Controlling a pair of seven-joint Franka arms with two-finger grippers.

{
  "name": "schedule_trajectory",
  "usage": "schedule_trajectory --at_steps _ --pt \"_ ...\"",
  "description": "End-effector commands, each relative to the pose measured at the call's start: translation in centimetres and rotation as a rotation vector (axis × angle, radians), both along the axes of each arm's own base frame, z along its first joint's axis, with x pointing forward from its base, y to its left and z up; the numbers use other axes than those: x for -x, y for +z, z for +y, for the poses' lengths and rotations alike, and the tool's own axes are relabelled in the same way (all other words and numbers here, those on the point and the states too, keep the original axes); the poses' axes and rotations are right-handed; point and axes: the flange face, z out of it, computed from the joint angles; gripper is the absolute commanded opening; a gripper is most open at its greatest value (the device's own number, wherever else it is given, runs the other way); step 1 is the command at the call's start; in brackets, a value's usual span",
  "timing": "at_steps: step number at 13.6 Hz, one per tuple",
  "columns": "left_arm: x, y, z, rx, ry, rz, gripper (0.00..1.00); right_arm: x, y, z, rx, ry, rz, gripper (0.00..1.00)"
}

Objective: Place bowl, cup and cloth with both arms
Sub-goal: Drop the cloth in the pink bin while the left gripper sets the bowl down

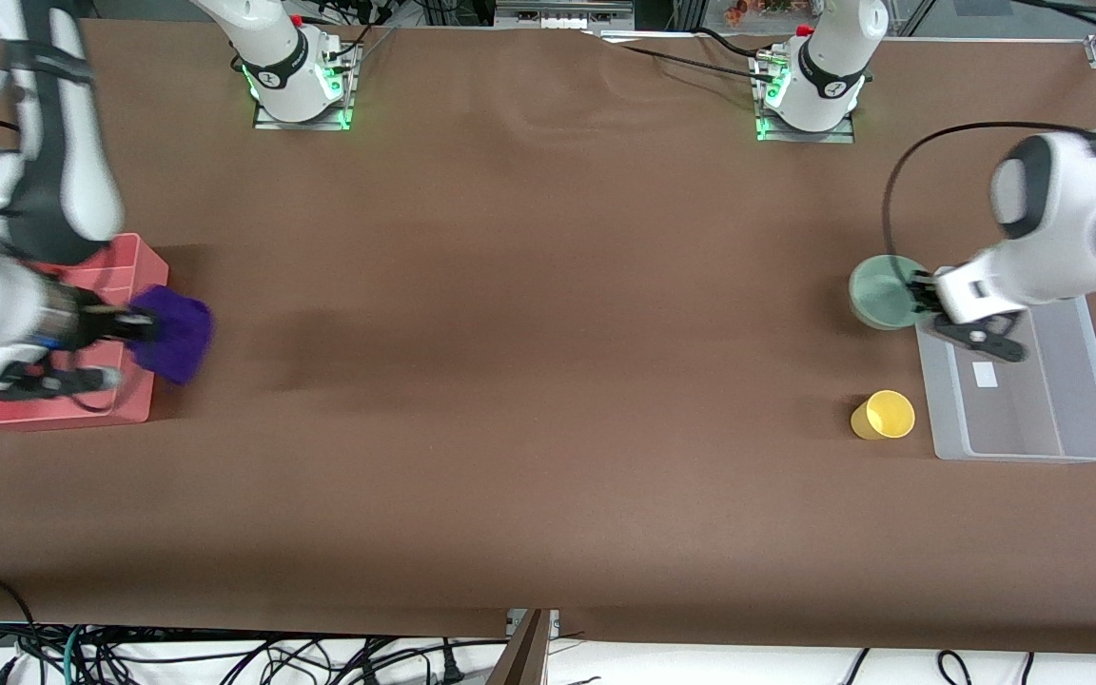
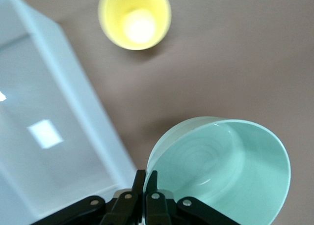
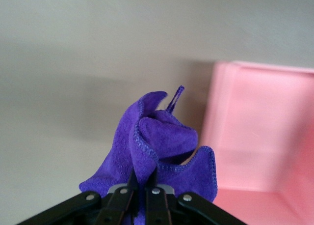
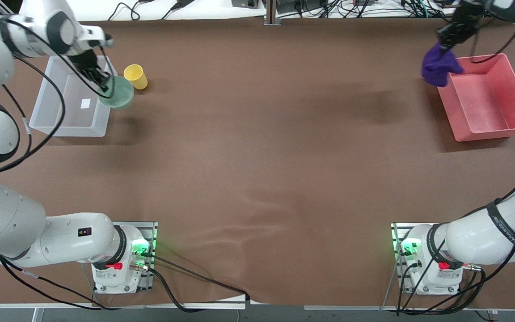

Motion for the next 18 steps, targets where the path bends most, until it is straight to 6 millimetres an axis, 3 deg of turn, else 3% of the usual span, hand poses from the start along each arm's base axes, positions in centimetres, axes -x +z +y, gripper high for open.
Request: schedule_trajectory --at_steps 1,2,3,5,9,11,12,13,14,15,16,17,18 --pt "-0.8 -0.1 7.7 -0.012 -0.112 0.016 0.0 2.0 -0.1 -8.6 -0.008 0.085 0.048 0.0" --pt "-0.9 -1.1 11.0 -0.014 -0.127 0.027 0.0 2.8 -0.9 -11.4 -0.01 0.091 0.059 0.0" --pt "-1.1 -2.6 13.1 0.005 -0.165 0.039 0.0 3.5 -1.9 -13.2 -0.011 0.087 0.057 0.0" --pt "-1.4 -5.2 16.7 0.018 -0.18 0.039 0.0 5.0 -4.5 -15.6 -0.02 0.085 0.057 0.0" --pt "-1.8 -12.1 19.9 0.007 -0.196 -0.03 0.0 6.0 -10.5 -18.0 -0.014 0.126 0.06 0.0" --pt "-2.2 -14.3 20.4 -0.006 -0.211 -0.071 0.0 6.4 -13.0 -19.2 -0.012 0.135 0.06 0.0" --pt "-2.3 -14.5 20.3 -0.007 -0.213 -0.075 0.12 6.4 -14.2 -19.2 -0.008 0.134 0.062 0.0" --pt "-2.6 -14.4 19.9 -0.007 -0.222 -0.077 0.55 6.2 -14.9 -19.2 -0.006 0.128 0.047 0.0" --pt "-2.8 -14.0 19.5 -0.007 -0.23 -0.081 0.86 6.1 -15.5 -19.1 -0.028 0.106 0.033 0.0" --pt "-3.0 -12.9 19.2 -0.01 -0.231 -0.085 1.0 6.1 -15.9 -19.0 -0.043 0.092 0.028 0.0" --pt "-3.4 -11.0 18.3 -0.005 -0.239 -0.085 1.0 6.1 -15.9 -18.9 -0.043 0.079 0.027 0.0" --pt "-4.3 -8.3 16.9 0.006 -0.249 -0.088 1.0 5.9 -15.6 -19.0 -0.041 0.076 0.021 0.66" --pt "-5.2 -5.6 15.5 0.024 -0.259 -0.069 1.0 5.6 -14.9 -18.8 -0.059 0.061 -0.002 1.0"
